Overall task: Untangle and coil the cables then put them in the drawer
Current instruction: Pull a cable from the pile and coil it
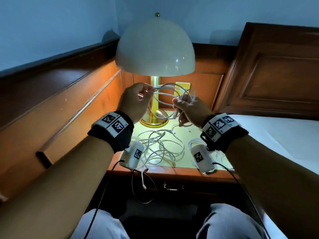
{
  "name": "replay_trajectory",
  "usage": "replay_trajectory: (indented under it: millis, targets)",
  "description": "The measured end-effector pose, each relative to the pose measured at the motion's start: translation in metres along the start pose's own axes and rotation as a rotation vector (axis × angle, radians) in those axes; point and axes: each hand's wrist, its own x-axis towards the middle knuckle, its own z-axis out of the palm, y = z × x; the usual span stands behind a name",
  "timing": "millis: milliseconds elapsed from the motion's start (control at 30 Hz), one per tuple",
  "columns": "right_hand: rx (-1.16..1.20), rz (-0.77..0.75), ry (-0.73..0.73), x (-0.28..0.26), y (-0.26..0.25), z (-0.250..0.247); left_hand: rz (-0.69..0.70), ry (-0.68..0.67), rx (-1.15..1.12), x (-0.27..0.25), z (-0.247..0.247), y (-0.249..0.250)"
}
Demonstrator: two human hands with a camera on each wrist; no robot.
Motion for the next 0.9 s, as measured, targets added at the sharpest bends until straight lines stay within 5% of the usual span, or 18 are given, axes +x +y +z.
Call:
replay_trajectory:
  millis: [133, 267, 400, 600, 700, 800, 900]
  targets:
    - [0.350, 0.242, -0.137, -0.071, -0.016, -0.012, 0.206, 0.001, 0.097, -0.040, -0.030, 0.037]
    - [0.349, 0.504, -0.357, -0.148, -0.006, -0.004, 0.081, -0.193, -0.008, -0.100, -0.042, 0.061]
    - [0.201, 0.637, -0.434, -0.203, 0.014, -0.001, 0.051, -0.237, 0.024, -0.151, -0.040, 0.058]
    - [-0.604, 0.368, -0.529, -0.226, 0.019, -0.025, 0.021, -0.275, 0.049, -0.189, -0.027, 0.045]
    - [-0.761, 0.320, -0.469, -0.227, 0.018, -0.034, 0.017, -0.286, 0.051, -0.196, -0.014, 0.046]
    - [-0.523, 0.253, -0.472, -0.231, 0.019, -0.038, 0.000, -0.282, 0.044, -0.206, 0.004, 0.044]
    - [0.184, 0.382, -0.453, -0.241, 0.035, -0.035, -0.021, -0.288, 0.072, -0.213, 0.027, 0.030]
